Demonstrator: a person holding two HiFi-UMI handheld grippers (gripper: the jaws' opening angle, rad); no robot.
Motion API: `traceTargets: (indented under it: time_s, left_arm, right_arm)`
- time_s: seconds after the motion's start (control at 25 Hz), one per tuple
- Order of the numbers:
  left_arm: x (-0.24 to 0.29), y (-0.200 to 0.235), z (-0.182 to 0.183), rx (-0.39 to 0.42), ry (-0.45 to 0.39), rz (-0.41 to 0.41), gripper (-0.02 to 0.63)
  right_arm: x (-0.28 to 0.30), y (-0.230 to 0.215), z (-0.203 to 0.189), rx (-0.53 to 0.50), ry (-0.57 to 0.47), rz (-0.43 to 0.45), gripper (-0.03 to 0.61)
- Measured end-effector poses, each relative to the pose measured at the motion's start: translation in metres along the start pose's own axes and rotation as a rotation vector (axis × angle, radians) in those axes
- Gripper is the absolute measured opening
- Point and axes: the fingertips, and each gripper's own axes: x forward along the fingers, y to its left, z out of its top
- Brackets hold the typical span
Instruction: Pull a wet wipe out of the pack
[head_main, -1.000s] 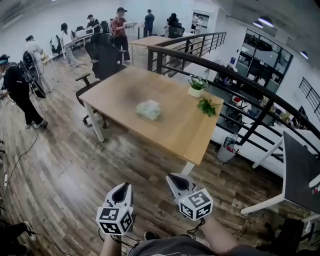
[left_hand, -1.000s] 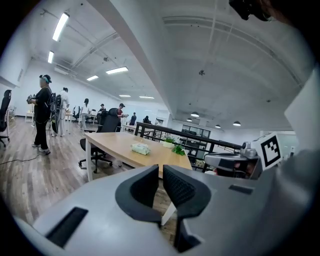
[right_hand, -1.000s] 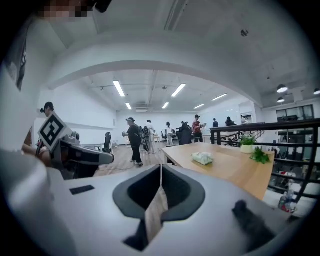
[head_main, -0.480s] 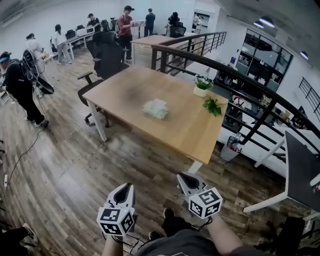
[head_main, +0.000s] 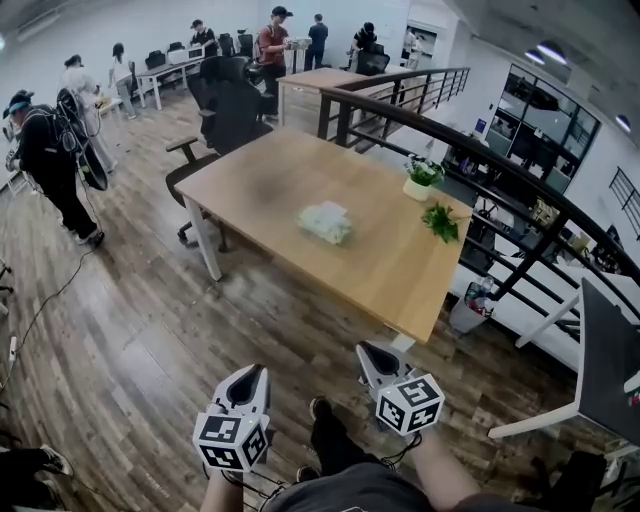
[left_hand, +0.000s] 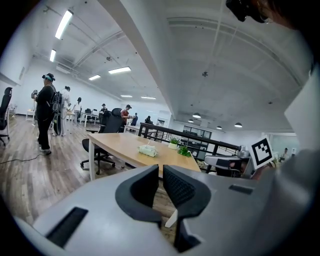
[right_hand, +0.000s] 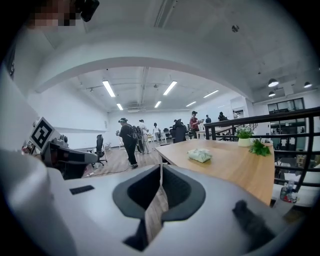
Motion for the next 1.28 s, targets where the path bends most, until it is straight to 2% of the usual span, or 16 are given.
traceTargets:
  time_s: [0.44,0.92,1.28]
  left_arm:
    - [0.053,0.038,0.025,-0.035,-0.012,0.015,0.038]
    - [0.157,0.071,0.068,-0.03,0.015,0.013,0.038]
    - [0.223,0.089,0.098,-0.019,0.03,0.041,0.038]
  right_arm:
    - [0.064,-0.036,0.011,0.002,0.014,0.003,0.026]
    - [0.159,-0.114,0.036,0.003,0.054,-0.003,0.026]
    - [0.221,-0.165,0.058,0.056,0.066,0.022,0.026]
